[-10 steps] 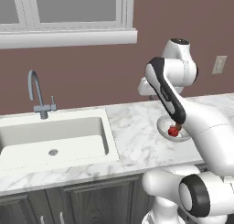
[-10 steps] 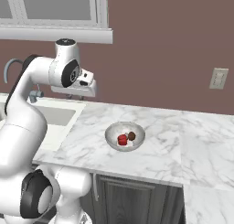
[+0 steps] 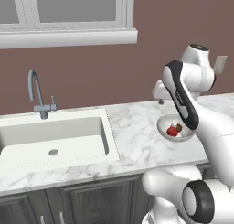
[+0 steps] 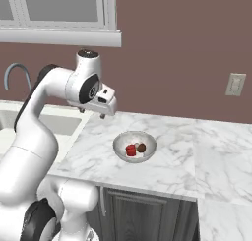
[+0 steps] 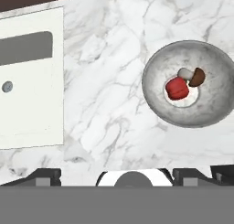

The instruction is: Dump the bell pepper and mushroom from the bowl so the bowl can be washed. Place the bowl in the sink after clearing the leftovers.

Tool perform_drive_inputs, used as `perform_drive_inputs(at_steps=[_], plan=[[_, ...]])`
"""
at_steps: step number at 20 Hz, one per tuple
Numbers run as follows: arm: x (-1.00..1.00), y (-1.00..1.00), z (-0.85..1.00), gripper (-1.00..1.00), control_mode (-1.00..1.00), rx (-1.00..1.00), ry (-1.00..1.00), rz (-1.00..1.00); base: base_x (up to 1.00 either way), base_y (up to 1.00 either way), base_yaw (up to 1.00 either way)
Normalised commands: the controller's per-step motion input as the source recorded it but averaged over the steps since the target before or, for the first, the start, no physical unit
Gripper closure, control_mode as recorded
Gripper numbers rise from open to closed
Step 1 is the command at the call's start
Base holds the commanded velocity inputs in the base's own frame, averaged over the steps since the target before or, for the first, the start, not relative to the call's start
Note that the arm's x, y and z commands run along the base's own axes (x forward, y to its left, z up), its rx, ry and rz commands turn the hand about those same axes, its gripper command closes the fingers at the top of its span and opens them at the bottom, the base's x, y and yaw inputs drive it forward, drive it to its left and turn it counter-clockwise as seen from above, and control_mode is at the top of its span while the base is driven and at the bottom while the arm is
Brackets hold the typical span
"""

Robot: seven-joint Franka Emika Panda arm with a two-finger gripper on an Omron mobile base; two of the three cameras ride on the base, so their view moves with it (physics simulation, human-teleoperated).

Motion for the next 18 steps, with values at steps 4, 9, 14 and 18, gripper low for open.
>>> perform_drive_inputs(at_steps=[4, 9, 14, 18], plan=[[-0.38, -1.0, -0.57, -1.0, -1.0, 0.12, 0.03, -0.34, 0.0, 0.0, 0.0], [-0.08, -1.0, -0.54, -1.0, -1.0, 0.12, 0.13, -0.35, 0.0, 0.0, 0.0], [0.14, -1.0, -0.71, -1.0, -1.0, 0.13, 0.31, -0.39, 0.0, 0.0, 0.0], [0.61, -0.73, -0.6, -1.0, -1.0, 0.1, 0.25, -0.25, 0.0, 0.0, 0.0]])
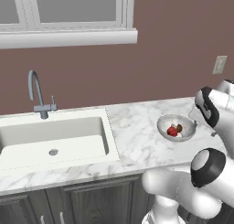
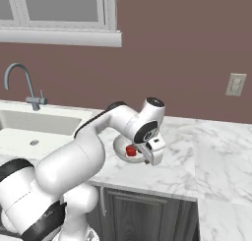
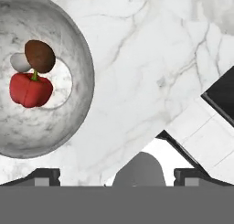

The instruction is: Dump the bell pepper and mushroom from the bowl so the bowl can be washed. Place the bowl in the sink after clearing the leftovers.

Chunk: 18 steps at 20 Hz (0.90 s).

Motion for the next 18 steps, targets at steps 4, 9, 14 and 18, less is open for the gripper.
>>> perform_drive_inputs(at_steps=[4, 9, 14, 18], plan=[[0.23, -0.09, -0.25, -1.0, -1.0, 0.02, 0.04, -0.06, 0.0, 0.0, 0.0], [0.19, 0.0, -0.37, -1.0, -1.0, 0.0, 0.0, -0.03, 0.0, 0.0, 0.0], [0.16, 0.0, -0.48, -1.0, -1.0, 0.01, 0.0, 0.0, 0.0, 0.0, 0.0], [0.16, 0.0, -0.47, -1.0, -1.0, 0.03, 0.0, 0.0, 0.0, 0.0, 0.0]])
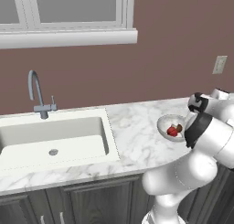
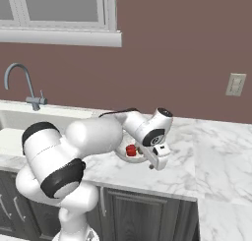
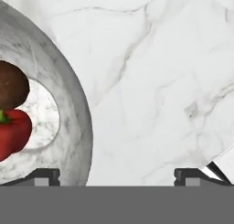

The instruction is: Dump the bell pepper and mushroom from the bowl so the bowl can be washed. Place the bowl in the sink after clearing the leftovers.

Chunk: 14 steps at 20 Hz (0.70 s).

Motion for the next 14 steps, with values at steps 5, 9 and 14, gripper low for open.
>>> perform_drive_inputs(at_steps=[5, 9, 14], plan=[[0.24, 0.07, -0.34, -1.0, -1.0, 0.05, 0.0, 0.0, 0.0, 0.0, 0.0], [0.37, 0.18, -0.25, -1.0, -1.0, 0.06, -0.03, 0.0, 0.0, 0.0, 0.0], [0.34, 0.14, -0.25, -1.0, -1.0, 0.07, -0.01, 0.0, 0.0, 0.0, 0.0]])
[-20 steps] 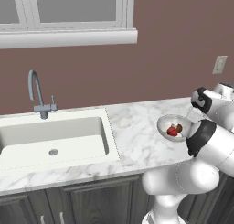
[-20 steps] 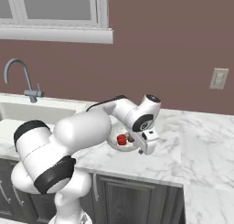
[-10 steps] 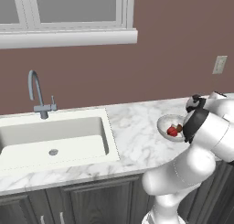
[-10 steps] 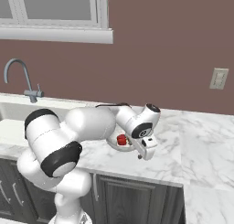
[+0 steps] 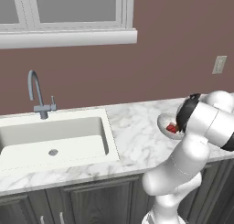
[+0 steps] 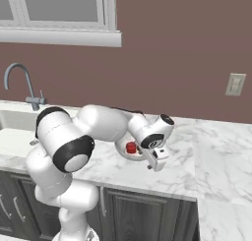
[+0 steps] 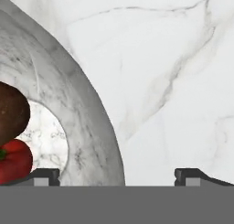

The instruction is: Dump the bell pepper and mushroom from the bowl so the bowl can be washed. Place the bowl in the sink after clearing the leftovers.

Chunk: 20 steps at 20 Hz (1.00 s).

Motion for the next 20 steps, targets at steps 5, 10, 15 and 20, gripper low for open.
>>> perform_drive_inputs(at_steps=[5, 10, 15, 20], plan=[[0.05, 0.01, -0.05, 1.0, -1.0, 0.01, 0.0, 0.0, 0.0, 0.0, 0.0], [0.0, 0.01, 0.0, 1.0, -1.0, 0.0, 0.0, 0.0, 0.0, 0.0, 0.0], [0.0, 0.3, 0.04, 1.0, -1.0, 0.0, -0.1, 0.0, 0.0, 0.0, 0.0], [-0.17, 0.64, 0.51, 1.0, -1.0, 0.0, -0.21, 0.0, 0.0, 0.0, 0.0]])
